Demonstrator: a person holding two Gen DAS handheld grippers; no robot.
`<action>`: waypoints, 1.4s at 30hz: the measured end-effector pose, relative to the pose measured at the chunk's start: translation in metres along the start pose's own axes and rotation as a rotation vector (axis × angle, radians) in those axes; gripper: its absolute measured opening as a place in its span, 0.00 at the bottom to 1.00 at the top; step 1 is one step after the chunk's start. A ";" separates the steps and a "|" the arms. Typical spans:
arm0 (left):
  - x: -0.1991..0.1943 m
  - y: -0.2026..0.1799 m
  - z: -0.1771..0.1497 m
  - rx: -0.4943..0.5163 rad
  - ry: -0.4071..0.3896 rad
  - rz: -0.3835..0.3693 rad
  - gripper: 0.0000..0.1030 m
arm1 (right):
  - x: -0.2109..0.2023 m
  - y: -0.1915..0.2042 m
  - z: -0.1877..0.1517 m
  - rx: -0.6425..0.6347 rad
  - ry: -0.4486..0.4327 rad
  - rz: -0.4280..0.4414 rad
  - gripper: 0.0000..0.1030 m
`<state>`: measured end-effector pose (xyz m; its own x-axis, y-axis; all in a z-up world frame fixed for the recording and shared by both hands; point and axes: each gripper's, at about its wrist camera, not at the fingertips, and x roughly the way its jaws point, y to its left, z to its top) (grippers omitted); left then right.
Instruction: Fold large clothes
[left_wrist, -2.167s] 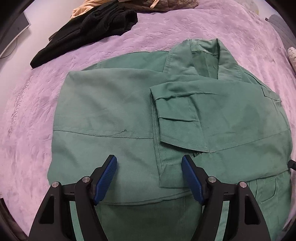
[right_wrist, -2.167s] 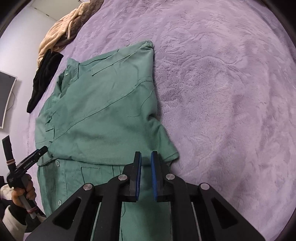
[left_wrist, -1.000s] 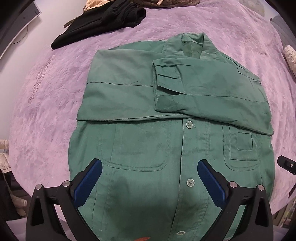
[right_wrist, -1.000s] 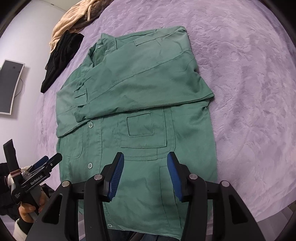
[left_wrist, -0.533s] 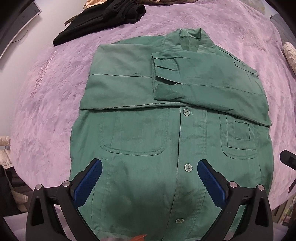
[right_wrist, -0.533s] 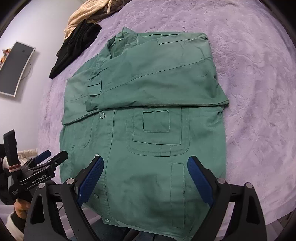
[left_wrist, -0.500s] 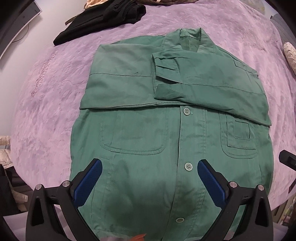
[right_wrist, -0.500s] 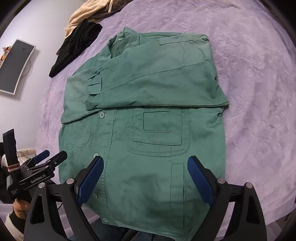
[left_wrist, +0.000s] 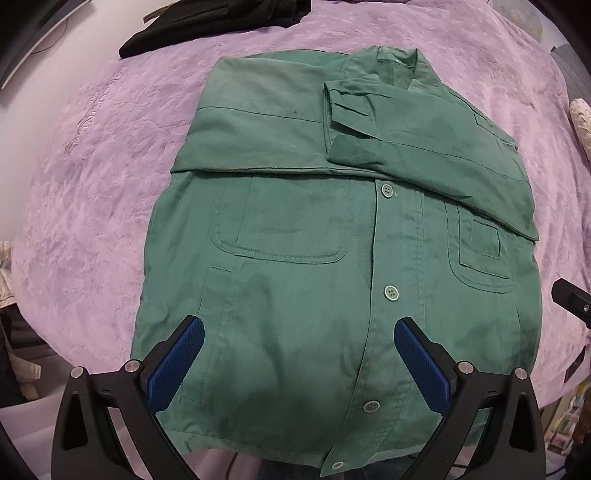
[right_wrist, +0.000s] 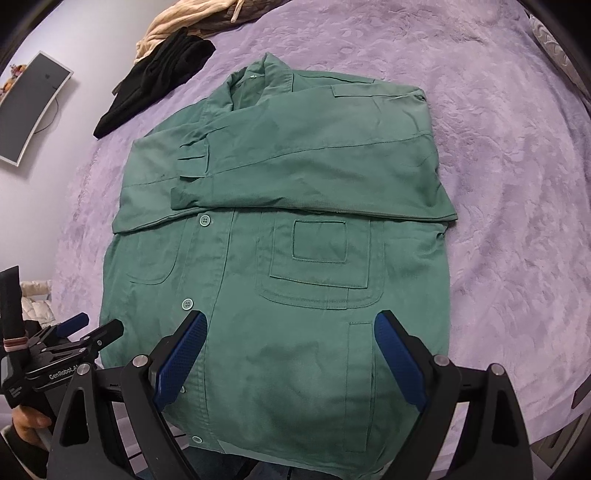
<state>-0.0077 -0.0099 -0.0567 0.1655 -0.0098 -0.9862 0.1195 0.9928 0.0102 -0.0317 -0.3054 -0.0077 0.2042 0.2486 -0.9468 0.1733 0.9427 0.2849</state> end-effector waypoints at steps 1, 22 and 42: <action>0.001 0.003 -0.003 -0.003 0.003 -0.003 1.00 | 0.000 0.003 -0.003 0.002 -0.003 -0.014 0.91; 0.011 0.068 -0.077 0.020 0.017 -0.048 1.00 | 0.009 -0.001 -0.104 0.212 0.002 0.162 1.00; 0.045 0.164 -0.104 -0.114 0.067 -0.156 1.00 | 0.070 -0.134 -0.206 0.612 -0.016 0.429 0.99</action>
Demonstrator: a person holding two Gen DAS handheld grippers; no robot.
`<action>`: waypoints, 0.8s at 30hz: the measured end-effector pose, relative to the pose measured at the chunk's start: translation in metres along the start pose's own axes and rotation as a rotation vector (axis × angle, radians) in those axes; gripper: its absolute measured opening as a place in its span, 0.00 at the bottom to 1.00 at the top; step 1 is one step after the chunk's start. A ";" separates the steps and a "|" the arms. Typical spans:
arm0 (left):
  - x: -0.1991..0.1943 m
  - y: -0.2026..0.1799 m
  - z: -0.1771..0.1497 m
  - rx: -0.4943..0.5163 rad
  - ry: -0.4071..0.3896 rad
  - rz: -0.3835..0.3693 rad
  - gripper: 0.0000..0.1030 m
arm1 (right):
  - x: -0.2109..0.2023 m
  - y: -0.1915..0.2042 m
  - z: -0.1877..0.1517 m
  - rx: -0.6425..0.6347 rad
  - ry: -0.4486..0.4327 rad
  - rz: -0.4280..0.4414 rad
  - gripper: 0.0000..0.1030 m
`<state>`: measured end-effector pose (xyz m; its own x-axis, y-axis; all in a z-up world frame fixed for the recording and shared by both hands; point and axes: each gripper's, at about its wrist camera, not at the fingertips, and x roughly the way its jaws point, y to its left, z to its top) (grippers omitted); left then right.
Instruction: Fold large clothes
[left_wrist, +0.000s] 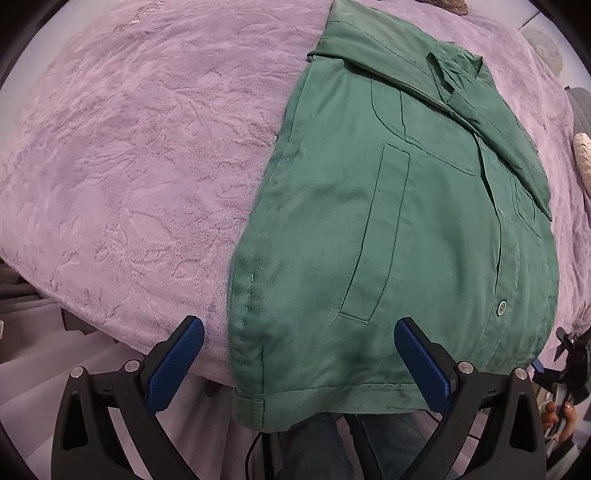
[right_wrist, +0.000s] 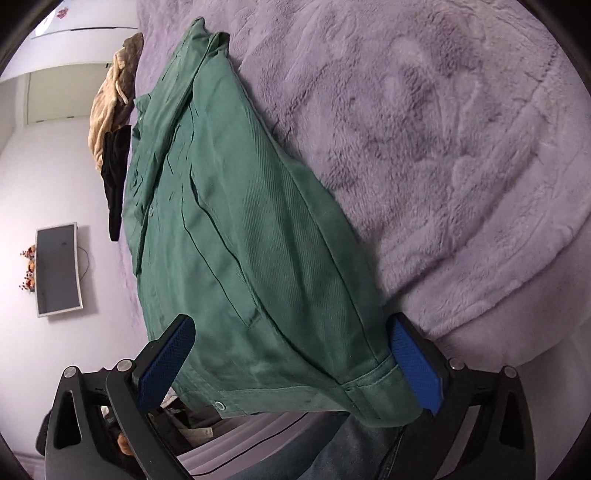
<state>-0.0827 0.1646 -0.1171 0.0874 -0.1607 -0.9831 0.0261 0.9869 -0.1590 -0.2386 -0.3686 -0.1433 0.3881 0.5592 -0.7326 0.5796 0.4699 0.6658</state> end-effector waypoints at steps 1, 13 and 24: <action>0.002 0.002 -0.001 0.004 0.007 -0.007 1.00 | -0.001 0.001 0.000 -0.010 0.006 0.000 0.99; 0.029 0.041 -0.016 -0.076 0.083 -0.110 1.00 | 0.001 0.021 0.014 -0.127 0.051 -0.095 1.00; 0.039 0.046 -0.009 -0.027 0.139 -0.204 1.00 | 0.022 0.042 -0.009 -0.096 0.194 0.202 1.00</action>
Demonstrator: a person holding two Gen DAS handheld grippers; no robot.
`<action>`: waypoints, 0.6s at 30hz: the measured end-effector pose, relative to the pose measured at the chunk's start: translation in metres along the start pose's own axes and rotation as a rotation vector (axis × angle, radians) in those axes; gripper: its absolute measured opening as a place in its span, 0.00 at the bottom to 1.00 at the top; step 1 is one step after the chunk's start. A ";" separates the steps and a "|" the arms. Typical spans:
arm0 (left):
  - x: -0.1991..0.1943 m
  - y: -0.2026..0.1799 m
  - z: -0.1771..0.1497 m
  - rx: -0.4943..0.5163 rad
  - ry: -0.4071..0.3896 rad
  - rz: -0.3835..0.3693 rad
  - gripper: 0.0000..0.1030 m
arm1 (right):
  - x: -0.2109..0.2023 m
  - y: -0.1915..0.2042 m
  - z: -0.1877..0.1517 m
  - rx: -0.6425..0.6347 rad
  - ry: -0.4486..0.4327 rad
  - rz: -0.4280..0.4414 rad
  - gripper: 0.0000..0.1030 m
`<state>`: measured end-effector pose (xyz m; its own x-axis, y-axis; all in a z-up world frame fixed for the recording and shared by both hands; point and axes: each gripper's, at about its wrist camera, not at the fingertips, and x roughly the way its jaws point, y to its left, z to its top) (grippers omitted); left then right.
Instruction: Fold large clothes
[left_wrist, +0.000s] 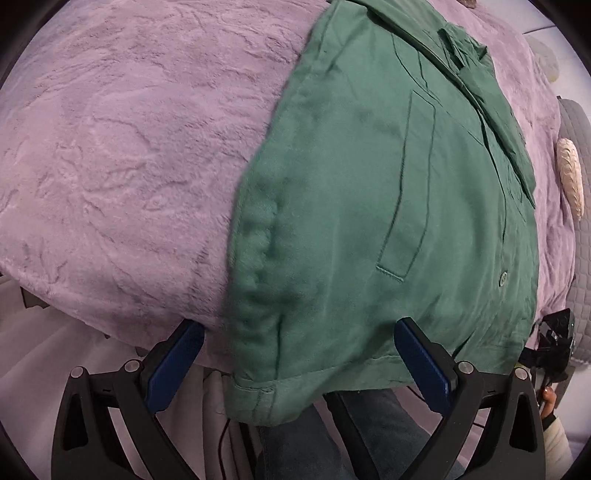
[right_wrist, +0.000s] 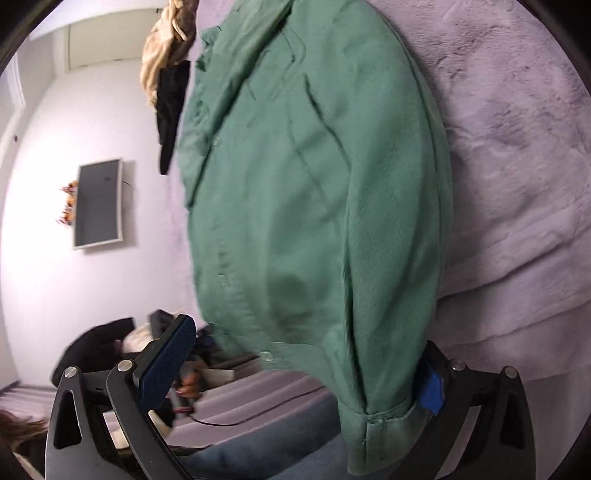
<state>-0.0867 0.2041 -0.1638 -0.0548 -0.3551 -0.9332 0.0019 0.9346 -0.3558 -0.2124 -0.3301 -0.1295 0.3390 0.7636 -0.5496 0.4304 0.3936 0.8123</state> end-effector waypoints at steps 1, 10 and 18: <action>0.002 -0.003 -0.002 0.011 0.010 -0.019 1.00 | 0.001 -0.003 0.000 0.014 0.004 -0.025 1.00; 0.014 -0.026 -0.001 0.068 0.032 0.041 0.94 | 0.009 -0.010 -0.002 0.082 0.032 -0.239 0.60; -0.004 -0.010 0.000 0.083 0.023 -0.052 0.26 | 0.000 0.012 -0.007 0.106 -0.030 0.018 0.16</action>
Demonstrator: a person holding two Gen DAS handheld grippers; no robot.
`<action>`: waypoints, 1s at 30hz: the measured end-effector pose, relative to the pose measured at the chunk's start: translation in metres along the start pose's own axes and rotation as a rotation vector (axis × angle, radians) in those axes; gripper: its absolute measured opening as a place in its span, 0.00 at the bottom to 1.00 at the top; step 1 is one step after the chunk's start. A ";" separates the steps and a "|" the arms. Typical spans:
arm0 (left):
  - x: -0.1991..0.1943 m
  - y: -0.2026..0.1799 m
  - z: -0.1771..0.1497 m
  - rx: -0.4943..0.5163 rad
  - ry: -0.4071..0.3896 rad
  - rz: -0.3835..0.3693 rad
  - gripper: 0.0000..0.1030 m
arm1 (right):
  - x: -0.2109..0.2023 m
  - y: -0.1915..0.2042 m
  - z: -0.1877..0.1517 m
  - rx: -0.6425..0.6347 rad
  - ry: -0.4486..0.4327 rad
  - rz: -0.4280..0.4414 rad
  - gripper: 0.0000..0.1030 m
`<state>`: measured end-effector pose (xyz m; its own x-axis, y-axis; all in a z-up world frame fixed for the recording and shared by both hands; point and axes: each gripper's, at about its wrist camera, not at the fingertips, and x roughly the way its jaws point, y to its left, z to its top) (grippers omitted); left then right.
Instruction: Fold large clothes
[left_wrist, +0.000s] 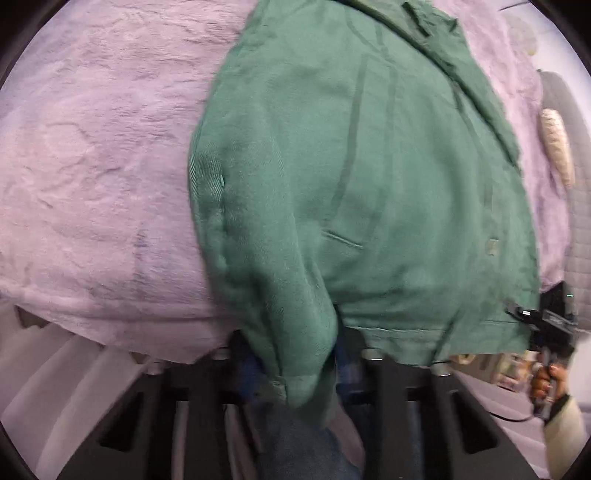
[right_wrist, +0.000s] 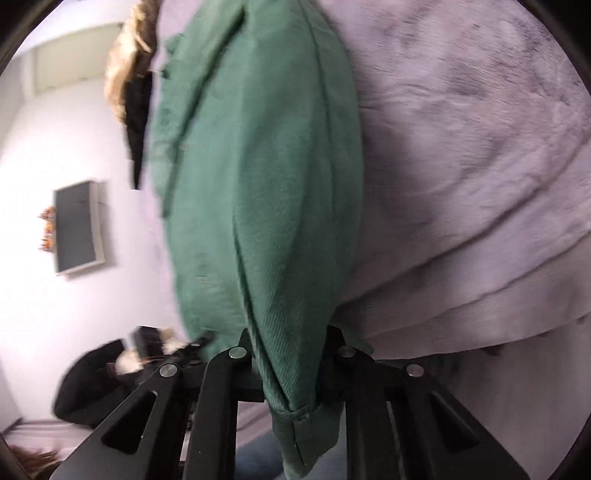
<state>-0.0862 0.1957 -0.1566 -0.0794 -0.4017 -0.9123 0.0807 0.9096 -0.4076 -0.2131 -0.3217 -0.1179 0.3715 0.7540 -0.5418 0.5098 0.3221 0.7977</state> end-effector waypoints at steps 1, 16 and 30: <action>-0.006 -0.002 0.001 0.003 -0.008 -0.029 0.23 | -0.001 0.006 0.000 0.008 -0.011 0.058 0.16; -0.123 -0.050 0.082 -0.084 -0.295 -0.434 0.22 | -0.015 0.131 0.129 -0.042 -0.104 0.487 0.15; -0.093 -0.100 0.298 -0.168 -0.435 -0.061 0.23 | 0.036 0.109 0.325 0.140 -0.137 0.253 0.19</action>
<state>0.2096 0.1103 -0.0425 0.3482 -0.4296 -0.8332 -0.0756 0.8730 -0.4818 0.1082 -0.4459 -0.1367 0.5964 0.7129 -0.3688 0.4862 0.0446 0.8727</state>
